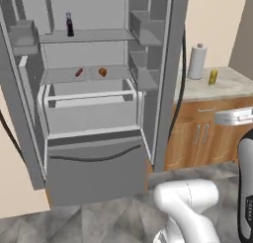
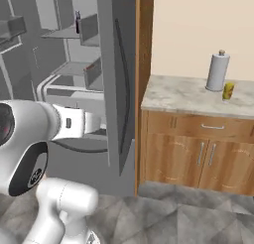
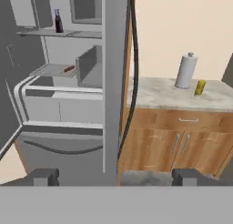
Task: Place the condiment bottle and mustard from the counter to the top shelf of the fridge. If the existing items in the fridge are on the top shelf, move them to other shelves.
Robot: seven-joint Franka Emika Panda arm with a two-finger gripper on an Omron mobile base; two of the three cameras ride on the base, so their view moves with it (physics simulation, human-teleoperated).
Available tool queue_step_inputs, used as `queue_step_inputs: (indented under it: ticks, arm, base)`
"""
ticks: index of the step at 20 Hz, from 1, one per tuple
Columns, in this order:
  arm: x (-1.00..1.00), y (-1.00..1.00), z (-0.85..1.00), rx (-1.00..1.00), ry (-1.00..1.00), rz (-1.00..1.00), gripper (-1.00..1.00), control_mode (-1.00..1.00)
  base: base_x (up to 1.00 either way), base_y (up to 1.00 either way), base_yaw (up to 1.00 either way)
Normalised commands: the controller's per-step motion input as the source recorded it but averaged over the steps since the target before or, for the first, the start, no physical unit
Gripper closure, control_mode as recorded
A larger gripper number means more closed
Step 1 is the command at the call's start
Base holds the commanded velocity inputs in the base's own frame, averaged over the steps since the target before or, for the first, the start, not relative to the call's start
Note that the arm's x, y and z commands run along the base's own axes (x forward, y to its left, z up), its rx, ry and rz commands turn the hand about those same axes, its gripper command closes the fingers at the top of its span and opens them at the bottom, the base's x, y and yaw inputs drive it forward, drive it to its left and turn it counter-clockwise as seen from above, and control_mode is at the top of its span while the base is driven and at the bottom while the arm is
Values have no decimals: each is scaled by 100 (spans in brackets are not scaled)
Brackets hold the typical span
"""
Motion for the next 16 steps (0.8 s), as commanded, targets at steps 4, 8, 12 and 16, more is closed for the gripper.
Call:
queue_step_inputs:
  ticks: [4,8,12,16]
  arm:
    - [0,0,0,0,0,0,-100,100]
    - [0,0,0,0,0,0,-100,100]
    - [0,0,0,0,0,0,-100,100]
    - [0,0,0,0,0,0,-100,100]
  base:
    - [0,-100,-27]
    - [9,-100,-22]
    - [50,-99,-14]
    - [94,-38,0]
